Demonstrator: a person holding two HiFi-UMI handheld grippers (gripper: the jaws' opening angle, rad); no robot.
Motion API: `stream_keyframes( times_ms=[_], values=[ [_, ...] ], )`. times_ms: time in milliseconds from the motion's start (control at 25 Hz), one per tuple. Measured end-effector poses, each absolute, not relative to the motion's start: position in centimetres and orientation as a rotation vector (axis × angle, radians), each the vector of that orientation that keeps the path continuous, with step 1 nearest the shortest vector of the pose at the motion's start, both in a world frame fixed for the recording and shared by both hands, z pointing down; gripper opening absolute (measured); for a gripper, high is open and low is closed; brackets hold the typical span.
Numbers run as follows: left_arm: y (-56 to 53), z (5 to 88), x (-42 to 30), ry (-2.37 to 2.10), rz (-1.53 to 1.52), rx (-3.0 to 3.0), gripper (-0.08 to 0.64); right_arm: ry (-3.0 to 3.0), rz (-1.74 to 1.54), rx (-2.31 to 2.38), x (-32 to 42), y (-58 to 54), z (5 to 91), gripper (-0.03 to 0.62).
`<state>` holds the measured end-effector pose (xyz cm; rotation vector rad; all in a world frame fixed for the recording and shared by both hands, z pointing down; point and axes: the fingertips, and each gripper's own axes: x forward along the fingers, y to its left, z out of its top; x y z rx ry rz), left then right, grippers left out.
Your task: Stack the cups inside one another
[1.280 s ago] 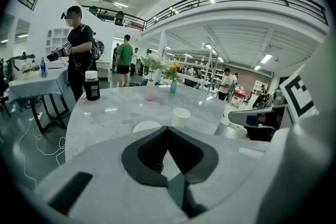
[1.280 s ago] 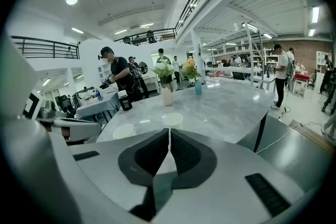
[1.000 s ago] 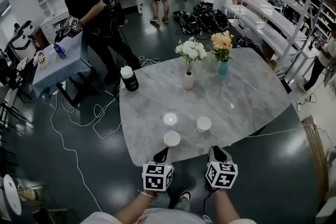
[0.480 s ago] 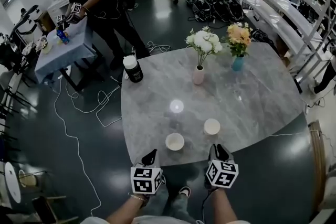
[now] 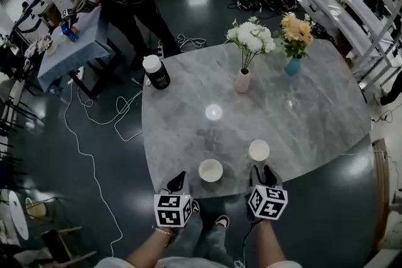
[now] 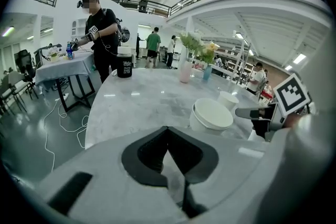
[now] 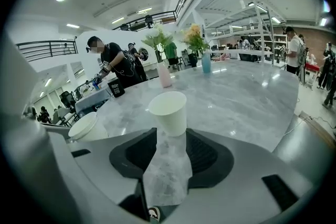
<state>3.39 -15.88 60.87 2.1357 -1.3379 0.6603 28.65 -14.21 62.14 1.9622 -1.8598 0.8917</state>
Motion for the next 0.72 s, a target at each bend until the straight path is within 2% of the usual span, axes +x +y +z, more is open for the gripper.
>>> stream_keyframes(
  times_ms=[280,720],
  values=[
    [-17.4,61.9,3.4,-1.332,0.675,2.122,-0.005,-1.839,0.881,1.937,28.6,-15.8,63.6,0.184],
    [-18.7,63.9,2.6,-1.322,0.685,2.076,-0.005,-1.830,0.878,1.953,28.7,-17.9,65.2,0.209]
  ],
)
